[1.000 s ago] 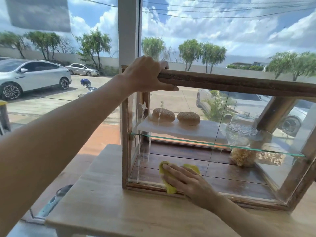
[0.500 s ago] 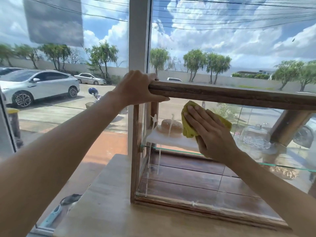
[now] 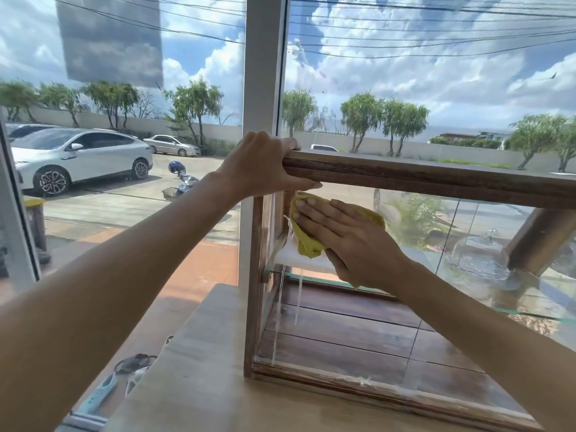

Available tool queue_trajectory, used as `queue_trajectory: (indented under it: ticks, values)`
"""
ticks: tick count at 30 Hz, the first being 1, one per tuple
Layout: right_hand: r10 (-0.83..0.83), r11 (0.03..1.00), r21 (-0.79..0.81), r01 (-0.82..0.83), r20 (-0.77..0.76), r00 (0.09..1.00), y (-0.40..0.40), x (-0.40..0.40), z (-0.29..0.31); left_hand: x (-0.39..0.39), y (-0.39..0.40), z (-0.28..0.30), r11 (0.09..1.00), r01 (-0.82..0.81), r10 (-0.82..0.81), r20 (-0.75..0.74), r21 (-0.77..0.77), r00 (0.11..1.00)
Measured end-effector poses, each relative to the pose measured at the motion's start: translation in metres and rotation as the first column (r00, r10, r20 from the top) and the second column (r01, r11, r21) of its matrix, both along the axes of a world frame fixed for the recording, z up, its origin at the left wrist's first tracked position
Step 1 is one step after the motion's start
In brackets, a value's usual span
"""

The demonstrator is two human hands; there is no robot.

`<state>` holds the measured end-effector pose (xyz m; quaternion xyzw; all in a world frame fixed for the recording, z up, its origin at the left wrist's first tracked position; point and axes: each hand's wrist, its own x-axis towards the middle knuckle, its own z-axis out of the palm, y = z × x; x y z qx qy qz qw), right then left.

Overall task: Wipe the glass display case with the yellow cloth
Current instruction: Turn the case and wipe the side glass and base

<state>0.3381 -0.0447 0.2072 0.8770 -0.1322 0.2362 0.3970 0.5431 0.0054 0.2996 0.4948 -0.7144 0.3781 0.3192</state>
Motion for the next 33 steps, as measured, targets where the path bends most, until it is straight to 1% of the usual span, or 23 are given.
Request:
queue_trajectory:
  ticks: [6, 12, 15, 18, 25, 28, 30, 33]
  values:
    - [0.005, 0.999, -0.048, -0.005, -0.001, 1.000, -0.001, 0.022, 0.000, -0.002, -0.001, -0.001, 1.000, -0.008, 0.008, -0.063, 0.009, 0.998]
    - [0.011, 0.999, -0.039, -0.011, 0.016, 1.000, 0.000, 0.022, -0.006, -0.002, -0.001, -0.003, 1.000, -0.016, 0.017, -0.097, 0.003, 0.995]
    - [-0.022, 0.999, -0.034, 0.022, -0.002, 1.000, 0.000, 0.022, -0.021, -0.002, -0.001, -0.004, 1.000, -0.025, 0.024, -0.093, -0.001, 0.995]
    - [-0.024, 1.000, 0.006, 0.024, -0.031, 0.999, 0.000, 0.020, -0.045, -0.002, 0.000, -0.004, 0.999, -0.045, 0.045, -0.067, -0.011, 0.997]
    - [-0.025, 0.997, 0.070, 0.038, -0.175, 0.984, 0.003, 0.014, -0.120, -0.001, -0.002, -0.004, 0.999, -0.038, 0.036, -0.090, -0.022, 0.995]
    - [-0.014, 0.993, 0.112, 0.041, -0.233, 0.972, 0.003, 0.014, -0.149, -0.001, -0.002, -0.004, 0.999, -0.033, 0.032, -0.112, -0.002, 0.993]
    - [-0.014, 0.990, 0.128, 0.056, -0.311, 0.950, 0.004, 0.013, -0.170, -0.001, -0.002, -0.004, 1.000, -0.029, 0.030, -0.120, 0.009, 0.992]
    - [-0.040, 0.979, 0.156, 0.129, -0.475, 0.879, 0.008, 0.012, -0.203, -0.002, -0.002, -0.003, 0.999, -0.042, 0.043, -0.112, 0.013, 0.993]
